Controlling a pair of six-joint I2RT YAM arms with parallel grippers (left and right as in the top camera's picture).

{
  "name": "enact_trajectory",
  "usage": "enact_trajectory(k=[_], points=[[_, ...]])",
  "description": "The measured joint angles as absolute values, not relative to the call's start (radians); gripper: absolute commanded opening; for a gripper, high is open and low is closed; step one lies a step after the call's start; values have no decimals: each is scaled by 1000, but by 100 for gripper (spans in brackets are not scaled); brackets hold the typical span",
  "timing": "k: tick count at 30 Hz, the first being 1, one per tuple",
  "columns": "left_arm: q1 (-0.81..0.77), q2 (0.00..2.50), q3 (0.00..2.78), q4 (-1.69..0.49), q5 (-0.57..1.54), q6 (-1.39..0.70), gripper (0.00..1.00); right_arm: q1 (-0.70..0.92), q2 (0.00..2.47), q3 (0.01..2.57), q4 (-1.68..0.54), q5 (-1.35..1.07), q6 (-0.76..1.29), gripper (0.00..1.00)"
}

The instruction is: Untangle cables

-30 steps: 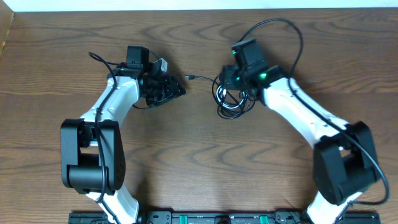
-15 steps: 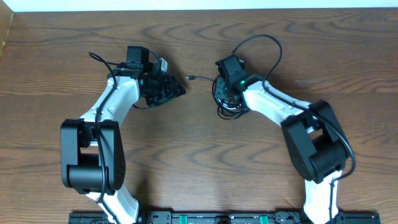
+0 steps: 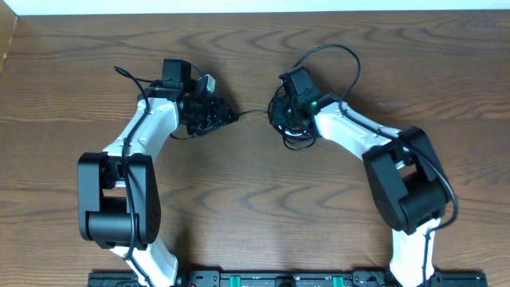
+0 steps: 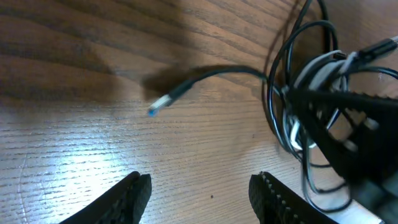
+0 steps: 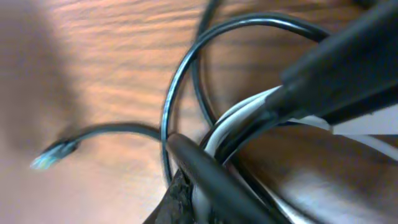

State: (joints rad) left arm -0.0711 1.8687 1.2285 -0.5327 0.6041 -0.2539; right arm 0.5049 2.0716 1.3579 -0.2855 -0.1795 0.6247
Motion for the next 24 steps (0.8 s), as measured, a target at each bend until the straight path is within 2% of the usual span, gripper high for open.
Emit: enact_trajectory(k=[9,17,21,24], points=[[-71,1869,1229,-523,631,-232,60,435,1855,1352,-213,-570,483,1],[-71,1869,1229,-516,660,-220,58,374,1846,1353,-193,-841,453,1],[-70,1869,1229,-506,739,-155,50,365,1847,1353,-181,-919,443,1],[-67,1869,1229,-495,834,-97,33,365,1847,1353,-190,-946,440,1]])
